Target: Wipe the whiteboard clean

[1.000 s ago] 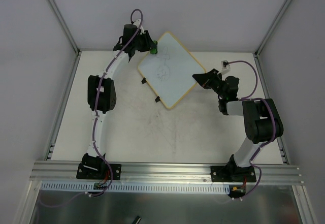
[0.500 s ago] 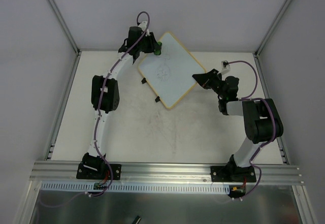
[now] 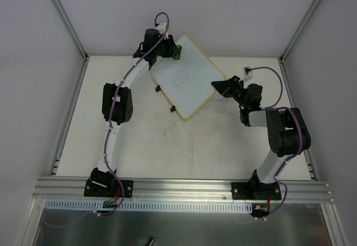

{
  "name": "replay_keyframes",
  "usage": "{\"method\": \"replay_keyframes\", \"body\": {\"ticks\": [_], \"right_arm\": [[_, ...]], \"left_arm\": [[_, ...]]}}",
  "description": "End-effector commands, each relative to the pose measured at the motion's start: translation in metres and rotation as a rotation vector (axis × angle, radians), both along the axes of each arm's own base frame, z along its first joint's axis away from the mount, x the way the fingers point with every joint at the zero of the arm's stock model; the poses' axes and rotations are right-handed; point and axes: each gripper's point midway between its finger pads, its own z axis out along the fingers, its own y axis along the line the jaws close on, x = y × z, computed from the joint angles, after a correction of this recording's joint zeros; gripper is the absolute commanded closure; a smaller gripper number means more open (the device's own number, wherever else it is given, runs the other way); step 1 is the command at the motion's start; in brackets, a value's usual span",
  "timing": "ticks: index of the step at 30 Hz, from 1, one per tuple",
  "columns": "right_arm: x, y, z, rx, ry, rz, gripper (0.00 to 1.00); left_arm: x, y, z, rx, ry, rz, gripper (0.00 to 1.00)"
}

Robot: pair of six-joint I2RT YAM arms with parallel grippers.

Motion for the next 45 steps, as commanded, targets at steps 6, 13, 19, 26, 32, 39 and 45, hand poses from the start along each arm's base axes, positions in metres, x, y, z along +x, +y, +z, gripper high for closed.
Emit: {"method": "replay_keyframes", "body": {"ticks": [6,13,19,26,32,39,45], "right_arm": [[-0.002,0.017,0.005,-0.062,-0.094,0.078,1.0],[-0.003,0.018,0.006,-0.062,-0.094,0.08,1.0],[-0.003,0.018,0.004,-0.063,-0.091,0.081,1.0],[-0.004,0.018,0.006,-0.063,-0.095,0.083,1.0],[-0.006,0.019,0.007,-0.063,-0.097,0.089,1.0],[-0.005,0.019,0.007,-0.064,-0.099,0.09,1.0],[-0.006,0.019,0.008,-0.064,-0.101,0.092,1.0]], "left_arm": [[-0.037,-0.075,0.007,0.022,-0.068,-0.184,1.0],[-0.064,-0.093,0.017,0.033,-0.075,-0.247,1.0],[-0.079,-0.1,0.022,0.072,-0.112,-0.244,1.0],[-0.073,-0.092,0.028,0.09,-0.132,-0.19,1.0],[-0.048,-0.07,0.037,0.101,-0.166,-0.113,1.0],[-0.016,-0.04,0.033,0.169,-0.21,-0.006,1.0],[-0.002,-0.013,0.006,0.132,-0.121,0.055,1.0]]}}
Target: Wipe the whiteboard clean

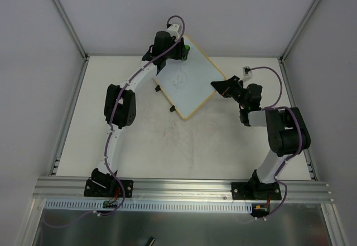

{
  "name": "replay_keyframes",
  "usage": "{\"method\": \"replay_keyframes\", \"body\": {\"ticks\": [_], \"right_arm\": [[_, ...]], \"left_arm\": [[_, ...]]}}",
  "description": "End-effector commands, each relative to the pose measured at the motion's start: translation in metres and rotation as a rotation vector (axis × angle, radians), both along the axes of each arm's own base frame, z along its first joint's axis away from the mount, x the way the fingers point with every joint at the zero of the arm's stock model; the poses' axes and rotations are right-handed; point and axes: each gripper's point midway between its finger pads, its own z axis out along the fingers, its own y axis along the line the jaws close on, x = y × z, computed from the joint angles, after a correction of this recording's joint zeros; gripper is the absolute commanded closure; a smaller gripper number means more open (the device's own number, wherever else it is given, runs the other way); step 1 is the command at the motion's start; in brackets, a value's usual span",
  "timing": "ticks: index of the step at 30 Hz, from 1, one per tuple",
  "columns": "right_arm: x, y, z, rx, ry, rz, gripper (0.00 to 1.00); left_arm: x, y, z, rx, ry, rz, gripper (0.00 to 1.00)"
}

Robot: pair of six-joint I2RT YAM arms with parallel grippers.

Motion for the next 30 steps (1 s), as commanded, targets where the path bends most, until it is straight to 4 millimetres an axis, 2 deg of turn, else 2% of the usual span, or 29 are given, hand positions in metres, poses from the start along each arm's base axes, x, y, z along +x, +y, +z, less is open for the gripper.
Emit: {"method": "replay_keyframes", "body": {"ticks": [1,4,5,9,14,20,21,26,30], "right_arm": [[-0.005,0.017,0.008,-0.07,-0.105,0.082,1.0],[-0.005,0.017,0.008,-0.07,-0.105,0.084,1.0],[-0.005,0.017,0.008,-0.068,-0.104,0.084,1.0],[-0.006,0.018,0.008,-0.069,-0.106,0.085,1.0],[-0.006,0.018,0.009,-0.069,-0.109,0.087,1.0],[-0.006,0.018,0.009,-0.07,-0.11,0.088,1.0],[-0.006,0.018,0.009,-0.069,-0.109,0.09,1.0],[-0.006,0.018,0.008,-0.07,-0.106,0.091,1.0],[-0.007,0.019,0.006,-0.07,-0.103,0.095,1.0]], "left_arm": [[0.019,0.029,-0.016,-0.014,0.038,0.088,1.0],[0.023,0.046,-0.036,-0.041,0.105,0.137,1.0],[0.025,0.058,-0.043,-0.053,0.133,0.178,1.0],[0.028,0.085,-0.06,-0.084,0.204,0.256,1.0],[0.027,0.099,-0.068,-0.094,0.248,0.281,1.0],[0.03,0.085,-0.055,-0.119,0.224,0.208,1.0],[0.033,0.082,-0.044,-0.131,0.203,0.196,1.0],[0.035,0.069,-0.017,-0.15,0.145,0.137,1.0],[0.034,0.048,0.008,-0.141,0.053,0.066,1.0]]}}
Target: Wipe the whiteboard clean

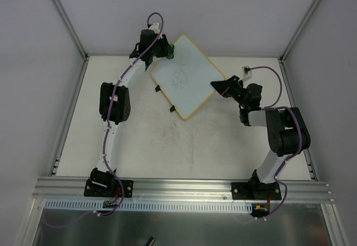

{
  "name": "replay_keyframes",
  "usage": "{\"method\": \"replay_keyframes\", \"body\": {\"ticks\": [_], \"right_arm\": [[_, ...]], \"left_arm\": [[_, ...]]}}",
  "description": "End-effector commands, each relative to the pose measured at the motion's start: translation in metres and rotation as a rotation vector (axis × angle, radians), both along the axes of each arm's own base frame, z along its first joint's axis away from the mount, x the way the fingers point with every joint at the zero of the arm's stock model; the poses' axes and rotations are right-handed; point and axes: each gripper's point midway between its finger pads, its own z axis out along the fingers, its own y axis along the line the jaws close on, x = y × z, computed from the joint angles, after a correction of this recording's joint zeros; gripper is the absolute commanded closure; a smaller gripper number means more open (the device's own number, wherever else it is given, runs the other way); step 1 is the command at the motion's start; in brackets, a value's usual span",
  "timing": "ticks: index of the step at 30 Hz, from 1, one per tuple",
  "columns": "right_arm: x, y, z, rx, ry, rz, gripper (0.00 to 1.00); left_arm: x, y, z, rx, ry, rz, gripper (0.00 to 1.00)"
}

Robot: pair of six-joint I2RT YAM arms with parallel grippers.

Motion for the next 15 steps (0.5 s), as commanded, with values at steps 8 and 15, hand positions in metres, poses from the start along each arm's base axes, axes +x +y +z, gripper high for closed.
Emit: {"method": "replay_keyframes", "body": {"ticks": [8,15], "right_arm": [[-0.011,0.018,0.003,-0.074,-0.096,0.092,1.0],[-0.011,0.019,0.004,-0.074,-0.1,0.097,1.0]], "left_arm": [[-0.008,-0.063,0.059,-0.035,-0.214,-0.186,0.99],[-0.026,-0.096,0.049,-0.014,-0.224,-0.285,1.0]]}}
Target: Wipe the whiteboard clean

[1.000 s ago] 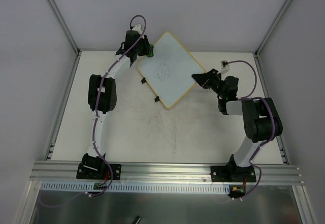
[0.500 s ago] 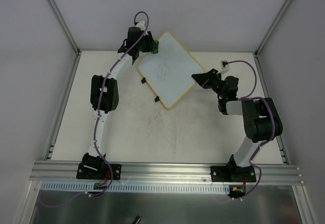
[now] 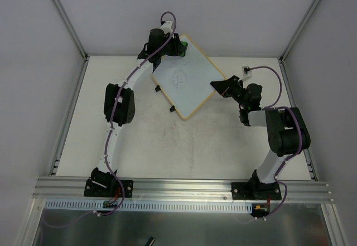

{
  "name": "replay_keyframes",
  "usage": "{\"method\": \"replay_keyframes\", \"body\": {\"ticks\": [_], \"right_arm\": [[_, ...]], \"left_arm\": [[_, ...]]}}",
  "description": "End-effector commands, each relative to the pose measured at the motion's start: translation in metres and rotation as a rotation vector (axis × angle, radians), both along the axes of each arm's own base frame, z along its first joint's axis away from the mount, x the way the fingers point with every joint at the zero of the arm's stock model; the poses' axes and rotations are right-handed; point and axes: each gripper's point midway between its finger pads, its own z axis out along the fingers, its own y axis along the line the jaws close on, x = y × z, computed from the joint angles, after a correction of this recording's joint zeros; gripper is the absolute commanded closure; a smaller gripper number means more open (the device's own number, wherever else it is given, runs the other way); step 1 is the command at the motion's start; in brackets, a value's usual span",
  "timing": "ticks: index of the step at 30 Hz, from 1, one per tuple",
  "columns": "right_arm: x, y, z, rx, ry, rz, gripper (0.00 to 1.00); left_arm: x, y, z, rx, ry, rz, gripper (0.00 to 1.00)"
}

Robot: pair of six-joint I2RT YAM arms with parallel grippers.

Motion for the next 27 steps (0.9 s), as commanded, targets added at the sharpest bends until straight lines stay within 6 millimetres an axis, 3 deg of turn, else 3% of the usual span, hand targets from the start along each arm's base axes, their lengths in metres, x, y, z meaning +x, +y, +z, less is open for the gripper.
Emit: {"method": "replay_keyframes", "body": {"ticks": [1,11,20,27], "right_arm": [[-0.011,0.017,0.002,-0.073,-0.089,0.09,1.0],[-0.01,0.018,0.002,-0.072,-0.088,0.092,1.0],[-0.011,0.018,0.004,-0.07,-0.092,0.095,1.0],[-0.01,0.018,0.005,-0.069,-0.095,0.095,1.0]], "left_arm": [[-0.009,-0.031,0.011,-0.001,-0.074,-0.098,1.0],[-0.034,-0.058,0.023,-0.026,-0.107,-0.232,1.0],[-0.006,-0.015,0.005,0.017,-0.062,-0.019,1.0],[0.009,0.015,-0.027,0.062,0.007,0.095,1.0]]}}
